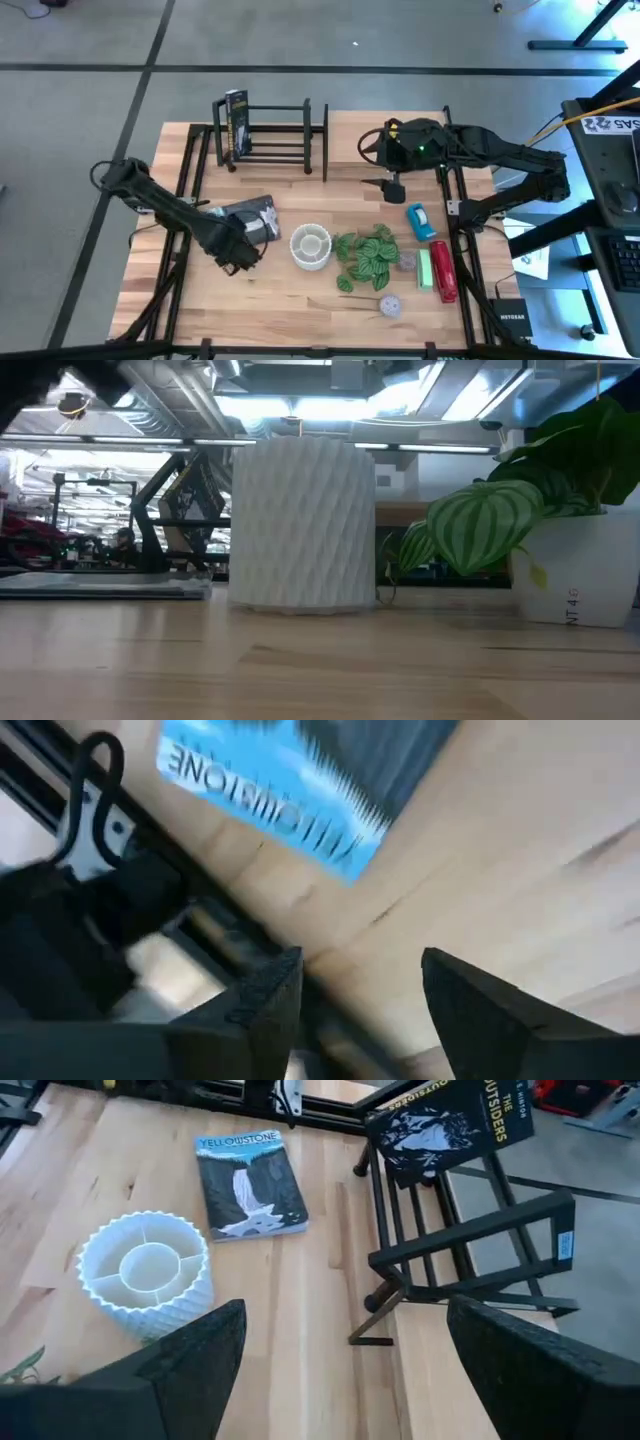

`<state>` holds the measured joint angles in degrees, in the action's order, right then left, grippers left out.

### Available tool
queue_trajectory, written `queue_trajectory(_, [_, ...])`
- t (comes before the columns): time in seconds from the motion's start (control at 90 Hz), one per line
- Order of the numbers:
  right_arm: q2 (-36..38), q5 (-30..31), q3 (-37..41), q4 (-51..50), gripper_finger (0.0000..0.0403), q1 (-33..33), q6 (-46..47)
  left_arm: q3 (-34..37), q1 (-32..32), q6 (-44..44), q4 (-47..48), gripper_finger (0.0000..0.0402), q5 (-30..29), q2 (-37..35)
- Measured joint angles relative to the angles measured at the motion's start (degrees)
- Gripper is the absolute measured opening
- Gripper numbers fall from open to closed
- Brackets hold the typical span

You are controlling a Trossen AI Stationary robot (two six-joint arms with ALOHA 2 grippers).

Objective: Stock shelves
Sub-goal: Remove the black book from the bookshelf

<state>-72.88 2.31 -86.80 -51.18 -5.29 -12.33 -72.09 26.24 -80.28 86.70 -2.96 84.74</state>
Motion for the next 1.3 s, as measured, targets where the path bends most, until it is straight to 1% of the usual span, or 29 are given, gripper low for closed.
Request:
queue_trajectory(0.089, [0.0, 0.0, 0.0, 0.1, 0.033, 0.0, -0.4, -2.2, -2.8, -13.3, -0.2, 0.018, -7.8, -3.7])
queue_trajectory(0.133, [0.0, 0.0, 0.0, 0.1, 0.033, 0.0, -1.1, -2.3, -5.0, -18.5, 0.0, 0.0178, -11.1, -5.7])
queue_trajectory(0.178, [0.0, 0.0, 0.0, 0.1, 0.033, 0.0, -1.6, -2.3, -7.6, -20.9, -0.3, 0.0176, -13.8, -8.0])
queue_trajectory(0.222, [0.0, 0.0, 0.0, 0.1, 0.033, 0.0, -1.9, -2.3, -10.2, -21.2, -0.9, 0.0175, -16.8, -10.1])
queue_trajectory(0.256, [0.0, 0.0, 0.0, 0.1, 0.033, 0.0, -2.1, -2.3, -12.4, -20.1, -1.4, 0.0175, -19.3, -11.8])
queue_trajectory(0.322, [0.0, 0.0, 0.0, 0.2, 0.033, 0.0, -2.9, -2.5, -17.2, -15.1, -4.8, 0.0175, -25.3, -15.0])
queue_trajectory(0.389, [0.0, 0.0, 0.0, 0.4, 0.033, 0.0, -3.0, -3.8, -23.2, -5.4, -11.3, 0.0175, -29.9, -17.6])
queue_trajectory(0.444, [0.0, 0.0, 0.0, 0.5, 0.033, 0.0, -3.0, -5.7, -29.0, 5.5, -17.6, 0.0175, -31.2, -18.9])
queue_trajectory(0.544, [0.0, -0.1, 0.0, 0.5, 0.033, 0.0, -2.9, -11.3, -39.9, 24.8, -26.1, 0.0175, -29.7, -18.6])
queue_trajectory(0.622, [0.0, -0.1, 0.0, 0.5, 0.033, 0.0, -2.3, -16.8, -47.7, 37.7, -30.0, 0.0175, -27.5, -16.5])
queue_trajectory(0.744, [0.0, -0.5, 0.0, 0.3, 0.033, 0.0, 0.0, -26.8, -58.3, 53.7, -30.2, 0.0175, -25.1, -10.2])
queue_trajectory(0.822, [0.0, -0.5, 0.0, 0.0, 0.033, 0.0, 1.4, -32.7, -63.6, 60.9, -27.4, 0.0175, -23.5, -5.4])
queue_trajectory(0.922, [0.0, -0.5, 0.0, 0.0, 0.033, 0.0, 3.5, -39.6, -69.2, 66.2, -19.8, 0.0175, -23.3, 1.2])
queue_trajectory(0.989, [0.0, -0.9, 0.0, 0.0, 0.033, 0.0, 4.7, -42.6, -72.4, 66.5, -15.2, 0.0175, -23.2, 5.4])
queue_trajectory(1.044, [0.0, -1.8, 0.0, 0.0, 0.033, 0.0, 5.3, -44.4, -74.8, 66.3, -12.5, 0.0177, -21.3, 8.5])
queue_trajectory(1.156, [0.0, -3.0, 0.0, 0.0, 0.033, 0.0, 6.3, -45.6, -78.9, 66.9, -6.9, 0.0188, -16.6, 13.2])
queue_trajectory(1.3, [0.0, -3.4, 0.0, 0.1, 0.033, 0.0, 7.2, -45.6, -81.9, 66.9, -1.4, 0.0205, -13.2, 16.7])
